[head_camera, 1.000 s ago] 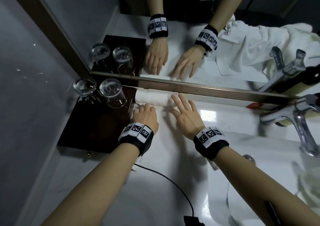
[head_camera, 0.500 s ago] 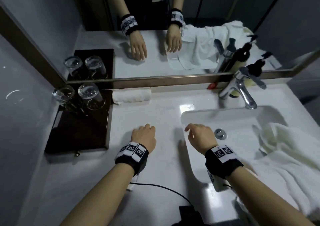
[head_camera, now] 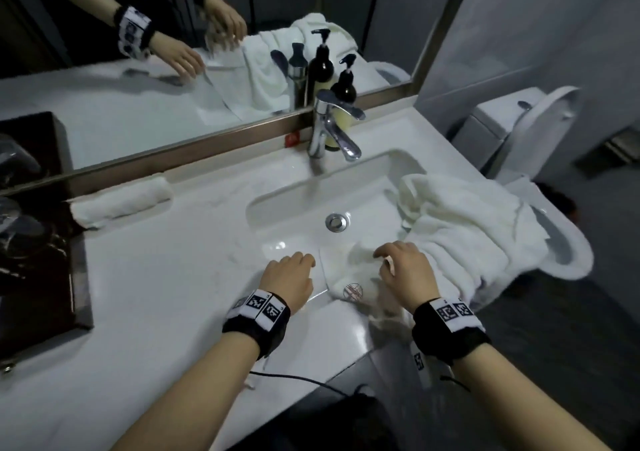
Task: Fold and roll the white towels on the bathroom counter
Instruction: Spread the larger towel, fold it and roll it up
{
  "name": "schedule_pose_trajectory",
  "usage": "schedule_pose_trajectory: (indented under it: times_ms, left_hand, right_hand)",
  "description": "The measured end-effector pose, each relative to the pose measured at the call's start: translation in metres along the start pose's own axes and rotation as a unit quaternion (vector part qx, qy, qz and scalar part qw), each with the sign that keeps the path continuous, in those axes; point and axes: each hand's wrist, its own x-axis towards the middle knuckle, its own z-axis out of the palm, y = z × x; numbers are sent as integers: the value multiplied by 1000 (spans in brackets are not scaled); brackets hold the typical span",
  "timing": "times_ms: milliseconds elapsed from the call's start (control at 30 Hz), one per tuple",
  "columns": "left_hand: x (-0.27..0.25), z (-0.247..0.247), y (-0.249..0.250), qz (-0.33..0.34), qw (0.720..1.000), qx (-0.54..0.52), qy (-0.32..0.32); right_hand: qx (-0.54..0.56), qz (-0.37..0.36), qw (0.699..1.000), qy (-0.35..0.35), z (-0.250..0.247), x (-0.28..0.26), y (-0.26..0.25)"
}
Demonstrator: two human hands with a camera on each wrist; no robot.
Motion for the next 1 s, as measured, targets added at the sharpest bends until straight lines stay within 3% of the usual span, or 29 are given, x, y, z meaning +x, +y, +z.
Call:
schedule_pose_trajectory:
  times_ms: [333, 467, 600, 733, 833, 1000]
  left_hand:
    - [30, 20, 127, 43, 998, 15, -44]
    - [34, 38, 166, -1, 996, -3, -93]
    - [29, 53, 177, -72, 993, 24, -85]
    - [21, 56, 172, -154, 983, 30, -100]
    - [15, 52, 166, -158, 981, -5, -110]
    - [10, 41, 162, -134, 989, 26, -56]
  right_hand:
    - [-47, 82, 995, -27, -41, -35, 143]
    - [-37, 75, 995, -61, -49, -41, 184]
    - [-36, 69, 991, -109, -42, -41, 196]
    - [-22, 94, 990, -102, -30, -35, 191]
    - [47, 162, 976, -139, -27, -28, 193]
    - [18, 98, 979, -179, -26, -24, 189]
